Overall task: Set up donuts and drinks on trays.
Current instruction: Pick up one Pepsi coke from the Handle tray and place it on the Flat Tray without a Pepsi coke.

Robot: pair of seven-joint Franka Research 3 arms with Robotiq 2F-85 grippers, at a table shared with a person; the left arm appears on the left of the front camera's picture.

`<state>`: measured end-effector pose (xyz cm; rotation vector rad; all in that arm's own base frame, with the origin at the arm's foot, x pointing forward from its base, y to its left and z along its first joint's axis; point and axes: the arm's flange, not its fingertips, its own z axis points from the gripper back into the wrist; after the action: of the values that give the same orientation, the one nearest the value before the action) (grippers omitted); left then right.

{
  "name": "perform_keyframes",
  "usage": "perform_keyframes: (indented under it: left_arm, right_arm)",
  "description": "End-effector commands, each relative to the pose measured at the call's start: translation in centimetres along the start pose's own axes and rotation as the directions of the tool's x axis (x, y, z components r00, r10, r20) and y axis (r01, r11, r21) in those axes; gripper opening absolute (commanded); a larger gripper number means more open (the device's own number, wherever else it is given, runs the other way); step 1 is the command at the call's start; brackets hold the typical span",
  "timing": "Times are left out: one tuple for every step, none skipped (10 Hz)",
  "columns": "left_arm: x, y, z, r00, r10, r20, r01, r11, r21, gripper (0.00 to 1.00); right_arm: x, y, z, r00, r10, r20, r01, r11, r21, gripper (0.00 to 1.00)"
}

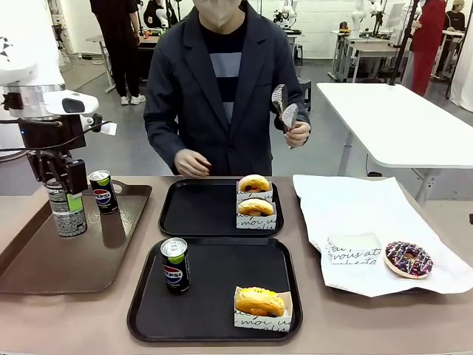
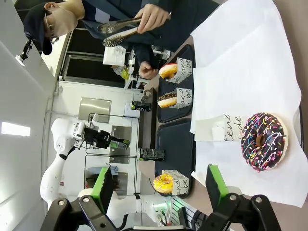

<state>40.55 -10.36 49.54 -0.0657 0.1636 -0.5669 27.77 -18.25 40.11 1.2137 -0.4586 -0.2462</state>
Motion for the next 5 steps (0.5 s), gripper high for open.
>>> perform_keyframes:
  left_arm:
    - [-0.76, 0.34, 1.28, 1.0, 0.015, 0.013, -0.015, 1.0, -0.003, 0.59]
    - [-0.76, 0.34, 1.28, 1.0, 0.015, 0.013, -0.015, 1.0, -0.003, 0.59]
    - [-0.76, 0.34, 1.28, 1.0, 0.015, 0.013, -0.015, 1.0, -0.003, 0.59]
    - [-0.76, 0.34, 1.28, 1.0, 0.015, 0.013, -0.015, 1.0, -0.003, 0.59]
    - [-0.76, 0.34, 1.28, 1.0, 0.015, 0.013, -0.015, 1.0, -0.003, 0.59]
  right_arm:
    - [0.06, 0.01, -0.05, 1.0, 0.006, 0.0, -0.006, 1.0, 0.011, 1.0]
    - [0.06, 0.01, -0.05, 1.0, 0.006, 0.0, -0.006, 1.0, 0.011, 1.0]
    - [0.06, 0.01, -0.05, 1.0, 0.006, 0.0, -0.006, 1.0, 0.011, 1.0]
    - [0.06, 0.01, -0.05, 1.0, 0.006, 0.0, -0.006, 1.0, 0.011, 1.0]
    - [0.06, 0.01, -0.05, 1.0, 0.006, 0.0, -0.006, 1.0, 0.011, 1.0]
